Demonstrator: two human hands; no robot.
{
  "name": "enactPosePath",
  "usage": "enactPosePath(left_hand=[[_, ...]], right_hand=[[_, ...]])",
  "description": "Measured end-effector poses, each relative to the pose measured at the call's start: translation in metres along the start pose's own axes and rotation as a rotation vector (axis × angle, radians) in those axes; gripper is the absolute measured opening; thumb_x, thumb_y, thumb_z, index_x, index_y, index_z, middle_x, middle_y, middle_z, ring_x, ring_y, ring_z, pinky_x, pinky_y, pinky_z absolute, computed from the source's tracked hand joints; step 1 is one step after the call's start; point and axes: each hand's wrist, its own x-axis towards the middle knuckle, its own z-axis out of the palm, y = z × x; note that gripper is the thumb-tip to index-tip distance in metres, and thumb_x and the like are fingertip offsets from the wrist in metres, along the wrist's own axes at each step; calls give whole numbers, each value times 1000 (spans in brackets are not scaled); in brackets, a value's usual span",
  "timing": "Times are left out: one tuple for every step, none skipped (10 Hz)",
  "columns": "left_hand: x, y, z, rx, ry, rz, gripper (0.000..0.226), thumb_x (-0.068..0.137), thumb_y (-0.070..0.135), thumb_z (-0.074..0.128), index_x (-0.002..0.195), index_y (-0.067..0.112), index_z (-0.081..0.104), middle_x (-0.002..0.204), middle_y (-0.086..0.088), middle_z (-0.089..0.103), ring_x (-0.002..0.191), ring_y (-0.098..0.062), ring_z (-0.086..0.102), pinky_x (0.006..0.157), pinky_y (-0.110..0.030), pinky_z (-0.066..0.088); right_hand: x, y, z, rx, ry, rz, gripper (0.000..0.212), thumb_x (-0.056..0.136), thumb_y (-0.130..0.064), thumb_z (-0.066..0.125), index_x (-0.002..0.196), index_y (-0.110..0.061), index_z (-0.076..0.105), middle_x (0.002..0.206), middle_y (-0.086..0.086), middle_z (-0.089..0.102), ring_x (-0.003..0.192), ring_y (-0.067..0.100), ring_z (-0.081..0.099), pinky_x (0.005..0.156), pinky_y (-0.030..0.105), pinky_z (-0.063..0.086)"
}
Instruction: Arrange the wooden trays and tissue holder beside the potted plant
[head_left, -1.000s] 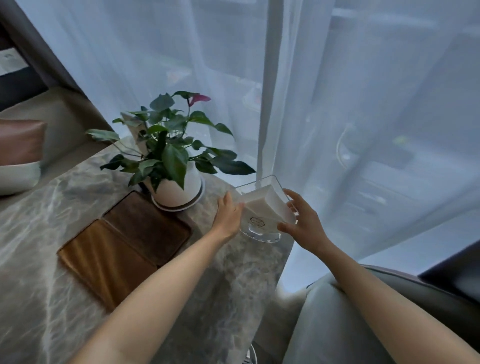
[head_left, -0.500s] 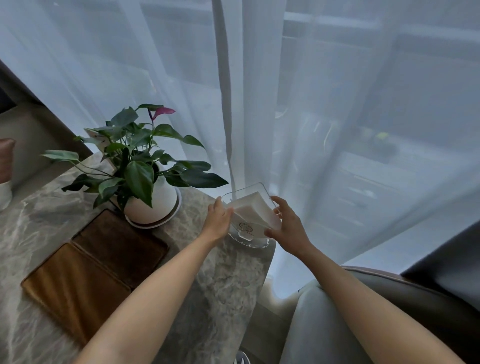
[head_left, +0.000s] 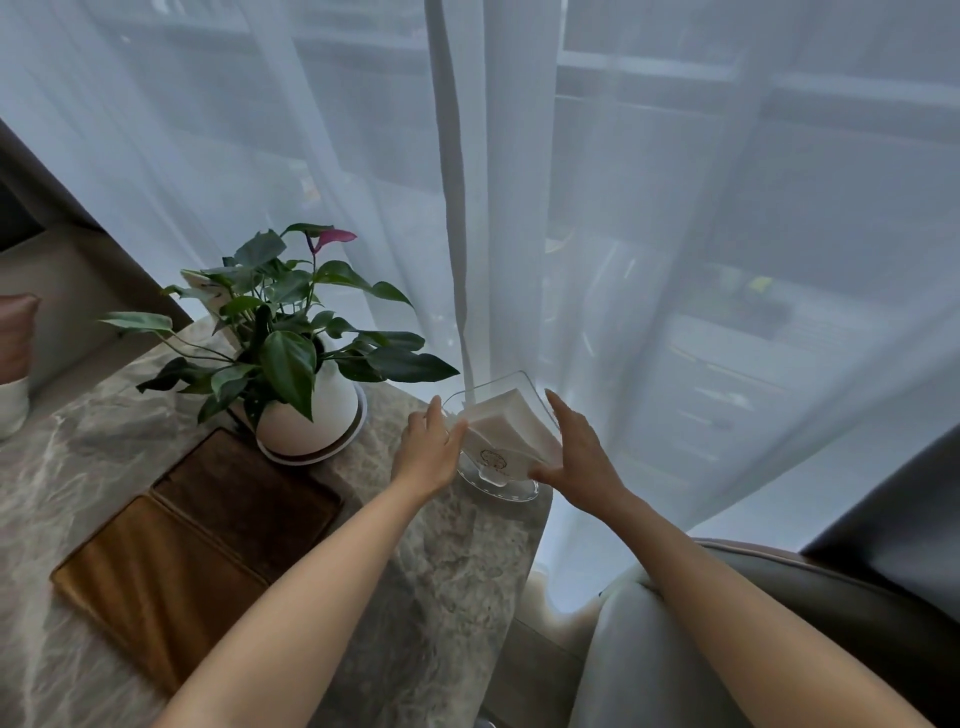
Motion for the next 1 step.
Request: enactPosePath(left_hand=[[-19, -1, -6, 57, 135, 118, 52, 96, 37, 33, 142, 11, 28, 142, -15, 36, 129, -28, 37, 104, -40, 36]], right_hand=[[-7, -14, -11, -32, 40, -48, 91, 77, -22, 69, 144, -23, 7, 148, 7, 28, 134, 24, 26, 107, 33, 26]])
